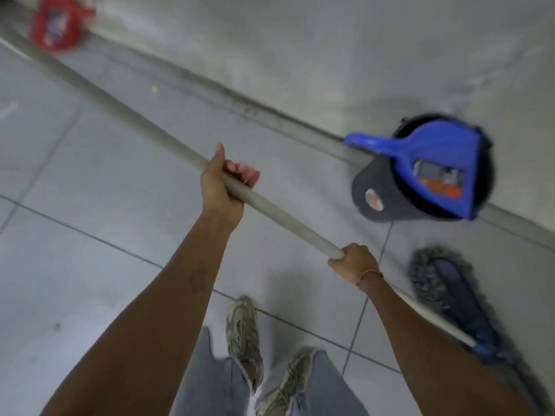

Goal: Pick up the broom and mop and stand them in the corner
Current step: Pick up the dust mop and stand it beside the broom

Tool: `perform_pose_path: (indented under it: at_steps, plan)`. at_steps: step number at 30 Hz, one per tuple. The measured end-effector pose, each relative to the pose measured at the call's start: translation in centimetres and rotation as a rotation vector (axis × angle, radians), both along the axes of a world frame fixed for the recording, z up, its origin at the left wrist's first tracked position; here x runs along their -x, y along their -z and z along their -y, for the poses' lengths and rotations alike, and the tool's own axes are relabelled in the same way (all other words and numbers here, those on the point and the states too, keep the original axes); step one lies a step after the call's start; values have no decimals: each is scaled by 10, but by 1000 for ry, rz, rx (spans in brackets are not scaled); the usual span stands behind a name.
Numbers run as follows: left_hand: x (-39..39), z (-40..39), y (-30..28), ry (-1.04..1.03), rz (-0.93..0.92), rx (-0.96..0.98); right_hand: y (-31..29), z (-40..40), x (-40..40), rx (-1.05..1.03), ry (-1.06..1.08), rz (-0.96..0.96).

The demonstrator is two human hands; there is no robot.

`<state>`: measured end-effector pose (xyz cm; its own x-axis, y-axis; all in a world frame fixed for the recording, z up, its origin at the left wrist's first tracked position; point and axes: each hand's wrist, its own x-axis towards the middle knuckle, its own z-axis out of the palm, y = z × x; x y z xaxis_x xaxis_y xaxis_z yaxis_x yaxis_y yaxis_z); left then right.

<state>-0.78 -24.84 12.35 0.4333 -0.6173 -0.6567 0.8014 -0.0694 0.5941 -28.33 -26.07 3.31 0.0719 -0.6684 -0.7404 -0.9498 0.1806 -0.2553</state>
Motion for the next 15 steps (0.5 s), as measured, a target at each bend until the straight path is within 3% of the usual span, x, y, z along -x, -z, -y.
perform_pose_path:
  at_steps: [7, 10, 15]
  plan:
    - [102, 75, -306, 226, 211, 171, -220, 23, 39, 195, 326, 240]
    - [163, 93, -393, 298, 293, 274, -291, 22, 62, 280, 469, 333]
    - [281, 105, -518, 588, 415, 516, -404, 16, 126, 365, 690, 422]
